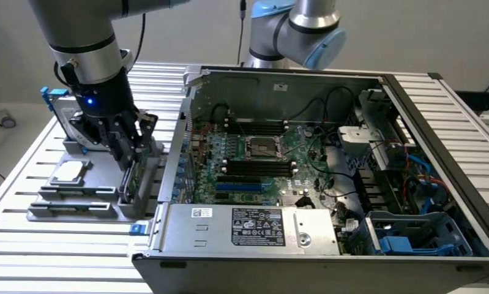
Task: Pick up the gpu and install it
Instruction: 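Pick up the gpu and move the gpu toward the slot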
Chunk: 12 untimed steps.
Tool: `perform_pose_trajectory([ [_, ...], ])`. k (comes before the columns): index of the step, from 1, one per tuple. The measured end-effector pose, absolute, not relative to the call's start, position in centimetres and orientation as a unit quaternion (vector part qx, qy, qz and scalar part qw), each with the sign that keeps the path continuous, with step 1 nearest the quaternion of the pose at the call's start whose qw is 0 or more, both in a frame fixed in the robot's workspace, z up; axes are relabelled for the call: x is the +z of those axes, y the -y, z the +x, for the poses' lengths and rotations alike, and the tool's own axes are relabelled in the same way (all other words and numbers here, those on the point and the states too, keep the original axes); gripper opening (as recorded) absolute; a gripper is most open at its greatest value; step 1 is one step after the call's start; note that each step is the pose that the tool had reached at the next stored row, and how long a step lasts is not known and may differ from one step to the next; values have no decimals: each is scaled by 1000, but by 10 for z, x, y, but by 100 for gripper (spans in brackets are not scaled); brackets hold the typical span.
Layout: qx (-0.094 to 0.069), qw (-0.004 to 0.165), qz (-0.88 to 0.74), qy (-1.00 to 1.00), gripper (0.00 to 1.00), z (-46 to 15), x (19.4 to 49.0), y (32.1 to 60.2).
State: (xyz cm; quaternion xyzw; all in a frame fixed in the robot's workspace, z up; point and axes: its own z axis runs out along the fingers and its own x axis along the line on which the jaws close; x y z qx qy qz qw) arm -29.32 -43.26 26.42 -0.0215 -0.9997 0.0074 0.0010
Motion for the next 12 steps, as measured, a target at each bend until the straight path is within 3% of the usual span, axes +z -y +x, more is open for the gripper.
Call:
perform_pose_trajectory([
  [12, 7, 1, -21, 1000, 42, -293, 242, 428],
])
